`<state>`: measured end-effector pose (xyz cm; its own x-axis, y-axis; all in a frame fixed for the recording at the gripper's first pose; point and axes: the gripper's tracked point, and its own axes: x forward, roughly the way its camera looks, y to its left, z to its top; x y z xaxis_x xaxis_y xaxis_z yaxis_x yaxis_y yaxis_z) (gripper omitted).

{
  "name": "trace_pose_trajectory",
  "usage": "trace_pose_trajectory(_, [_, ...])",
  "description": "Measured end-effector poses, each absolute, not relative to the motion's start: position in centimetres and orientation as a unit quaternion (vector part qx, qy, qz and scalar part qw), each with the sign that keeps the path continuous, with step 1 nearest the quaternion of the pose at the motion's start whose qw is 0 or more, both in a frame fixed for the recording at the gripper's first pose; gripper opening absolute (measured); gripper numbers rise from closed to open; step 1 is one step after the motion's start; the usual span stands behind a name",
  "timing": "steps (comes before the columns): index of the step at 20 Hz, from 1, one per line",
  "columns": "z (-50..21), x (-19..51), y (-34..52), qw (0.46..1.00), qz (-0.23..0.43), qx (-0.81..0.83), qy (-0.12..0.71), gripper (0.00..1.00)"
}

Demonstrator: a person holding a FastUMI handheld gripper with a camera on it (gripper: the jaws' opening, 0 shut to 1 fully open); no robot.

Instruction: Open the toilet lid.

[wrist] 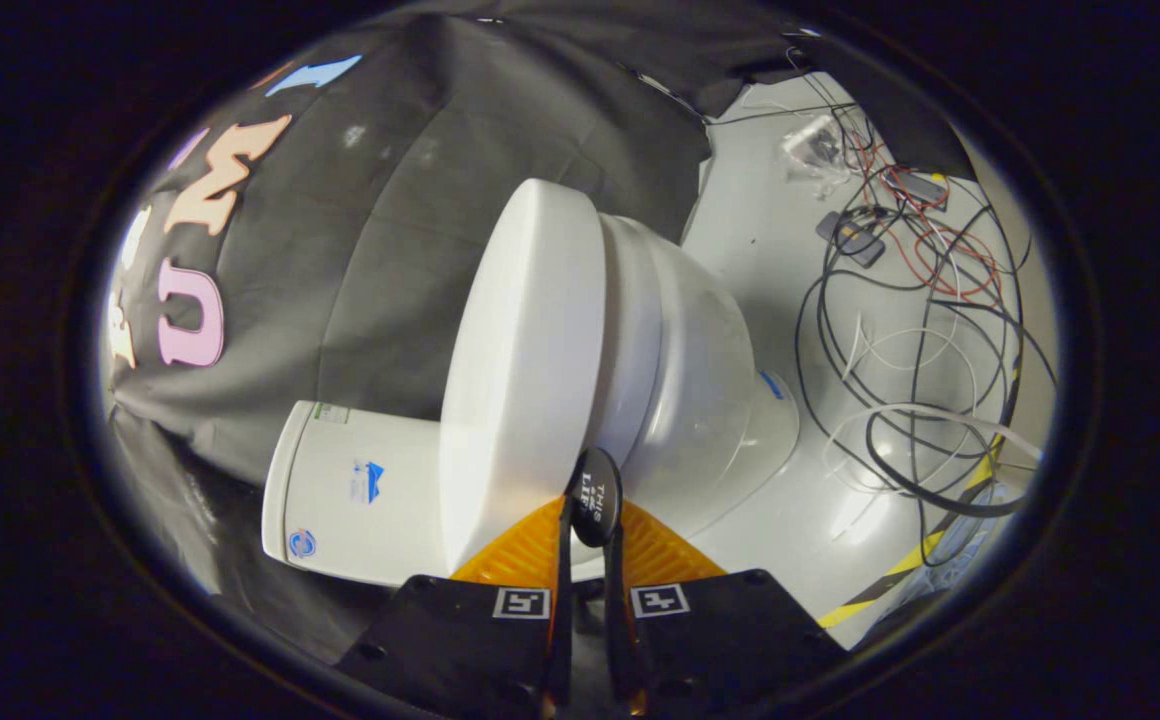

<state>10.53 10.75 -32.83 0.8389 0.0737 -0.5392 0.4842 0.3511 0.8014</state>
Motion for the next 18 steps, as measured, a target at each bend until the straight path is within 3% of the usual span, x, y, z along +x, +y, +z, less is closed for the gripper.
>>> trace_pose_trajectory(1, [-32.1,9.9,10.3,0.774,-0.126,0.572,0.24,0.15])
trace_pose_trajectory(3, [-33.3,10.8,10.5,0.756,-0.123,0.6,0.229,0.0])
trace_pose_trajectory(8, [-32.2,10.6,10.7,0.75,-0.145,0.606,0.223,0.0])
trace_pose_trajectory(18, [-25.8,11.1,11.6,0.815,-0.154,0.516,0.215,0.0])
